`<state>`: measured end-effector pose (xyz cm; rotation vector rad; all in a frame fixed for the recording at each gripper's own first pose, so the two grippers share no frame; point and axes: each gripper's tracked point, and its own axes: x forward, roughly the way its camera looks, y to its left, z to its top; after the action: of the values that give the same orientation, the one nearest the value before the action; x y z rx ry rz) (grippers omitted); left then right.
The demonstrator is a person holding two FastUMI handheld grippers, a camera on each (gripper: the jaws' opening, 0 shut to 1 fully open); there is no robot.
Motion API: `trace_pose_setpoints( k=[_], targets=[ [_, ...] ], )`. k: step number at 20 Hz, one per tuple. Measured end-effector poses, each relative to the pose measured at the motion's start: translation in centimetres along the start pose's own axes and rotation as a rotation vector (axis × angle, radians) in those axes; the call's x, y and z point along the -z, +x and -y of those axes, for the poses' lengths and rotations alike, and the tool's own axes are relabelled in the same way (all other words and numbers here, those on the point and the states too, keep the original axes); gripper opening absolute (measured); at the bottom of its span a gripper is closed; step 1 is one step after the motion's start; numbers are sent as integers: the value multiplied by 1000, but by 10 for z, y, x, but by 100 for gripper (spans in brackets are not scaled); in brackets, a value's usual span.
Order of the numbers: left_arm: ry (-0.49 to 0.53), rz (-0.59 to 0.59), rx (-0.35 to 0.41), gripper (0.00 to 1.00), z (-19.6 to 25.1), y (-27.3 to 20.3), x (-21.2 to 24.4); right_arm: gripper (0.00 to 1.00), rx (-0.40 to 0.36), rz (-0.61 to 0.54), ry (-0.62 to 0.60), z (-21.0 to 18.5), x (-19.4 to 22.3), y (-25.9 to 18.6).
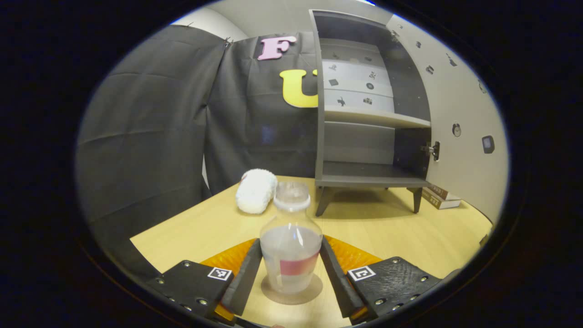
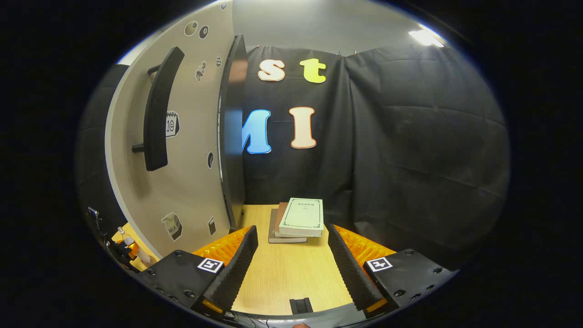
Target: Open the cabinet door with the right hand, grasp the bottle in the cabinet with the left hand and place it on the coaster, then close the cabinet door with the right hand.
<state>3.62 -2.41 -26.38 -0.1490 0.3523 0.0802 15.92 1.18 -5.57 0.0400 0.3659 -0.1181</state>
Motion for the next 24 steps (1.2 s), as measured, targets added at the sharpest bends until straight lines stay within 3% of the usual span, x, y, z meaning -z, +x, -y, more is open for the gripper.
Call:
trace_pose_setpoints(
  k=[9, 10, 11, 14, 18, 24],
  targets=[
    [61, 112, -48, 77, -11, -37, -120, 98, -100, 85, 97, -17, -35, 5],
    [75, 127, -51, 77, -12, -42, -136, 93, -117, 102, 115, -20, -44, 5],
    [89, 155, -46, 77, -11, -49, -155, 98, -133, 124, 132, -25, -53, 5],
    [126, 220, -31, 75, -11, -64, -198, 98, -182, 178, 154, -40, -84, -1],
    [144, 259, 23, 75, -6, -69, -223, 98, -200, 237, 116, -56, -120, -12],
    [142, 292, 111, 75, -9, -51, -245, 91, -73, 265, 13, -59, -129, -23]
  ],
)
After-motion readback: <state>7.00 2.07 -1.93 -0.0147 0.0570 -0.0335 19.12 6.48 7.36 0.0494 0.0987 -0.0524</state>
